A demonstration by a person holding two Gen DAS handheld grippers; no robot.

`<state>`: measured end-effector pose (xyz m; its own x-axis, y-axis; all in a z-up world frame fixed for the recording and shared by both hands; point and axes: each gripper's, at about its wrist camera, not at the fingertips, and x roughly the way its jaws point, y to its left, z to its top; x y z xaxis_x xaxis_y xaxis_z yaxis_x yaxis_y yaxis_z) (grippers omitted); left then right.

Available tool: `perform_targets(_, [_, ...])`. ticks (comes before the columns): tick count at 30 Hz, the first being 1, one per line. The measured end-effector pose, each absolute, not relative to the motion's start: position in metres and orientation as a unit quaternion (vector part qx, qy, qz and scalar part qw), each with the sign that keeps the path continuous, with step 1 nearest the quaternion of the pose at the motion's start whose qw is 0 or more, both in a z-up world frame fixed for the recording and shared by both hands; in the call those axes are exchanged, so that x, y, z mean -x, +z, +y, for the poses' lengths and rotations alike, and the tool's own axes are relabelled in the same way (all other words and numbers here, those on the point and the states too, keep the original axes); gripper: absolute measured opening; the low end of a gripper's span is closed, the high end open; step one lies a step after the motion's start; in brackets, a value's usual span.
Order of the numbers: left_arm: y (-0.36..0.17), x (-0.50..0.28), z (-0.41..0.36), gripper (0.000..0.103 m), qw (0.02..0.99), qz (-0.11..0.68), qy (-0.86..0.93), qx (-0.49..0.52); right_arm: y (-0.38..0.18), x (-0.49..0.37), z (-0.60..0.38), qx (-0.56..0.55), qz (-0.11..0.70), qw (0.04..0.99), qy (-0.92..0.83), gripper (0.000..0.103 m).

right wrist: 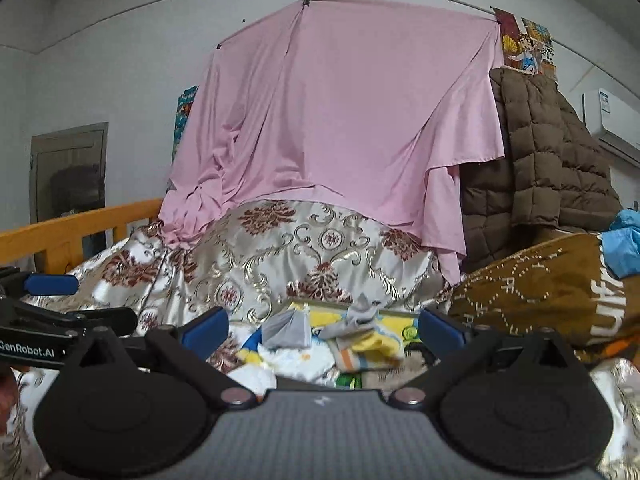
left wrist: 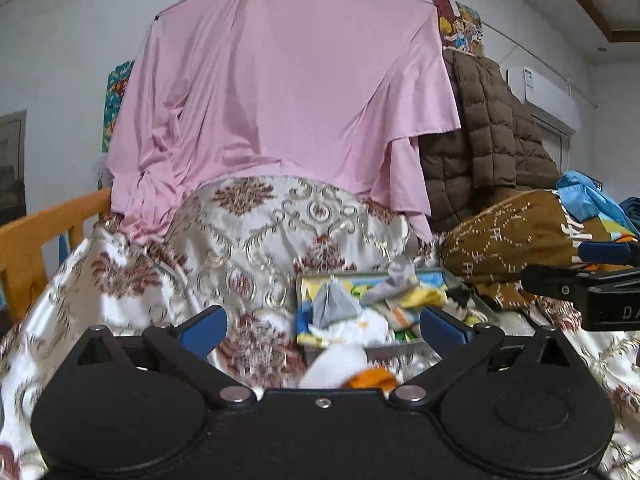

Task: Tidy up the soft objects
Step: 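Pull both tools back from the tray toward the pile, then move both open grippers toward the white cloth and orange silicone item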

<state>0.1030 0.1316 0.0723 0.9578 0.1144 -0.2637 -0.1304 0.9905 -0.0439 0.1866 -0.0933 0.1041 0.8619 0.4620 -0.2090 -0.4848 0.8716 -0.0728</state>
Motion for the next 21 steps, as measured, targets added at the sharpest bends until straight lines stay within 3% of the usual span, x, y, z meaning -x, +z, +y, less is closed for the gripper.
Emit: perform_targets(21, [-0.013,-0.057,0.113,0.102,0.962,0.266,0.057,0.004,0.014,-0.127,-0.127,0.068,0.218,0.948,0.22,0.103])
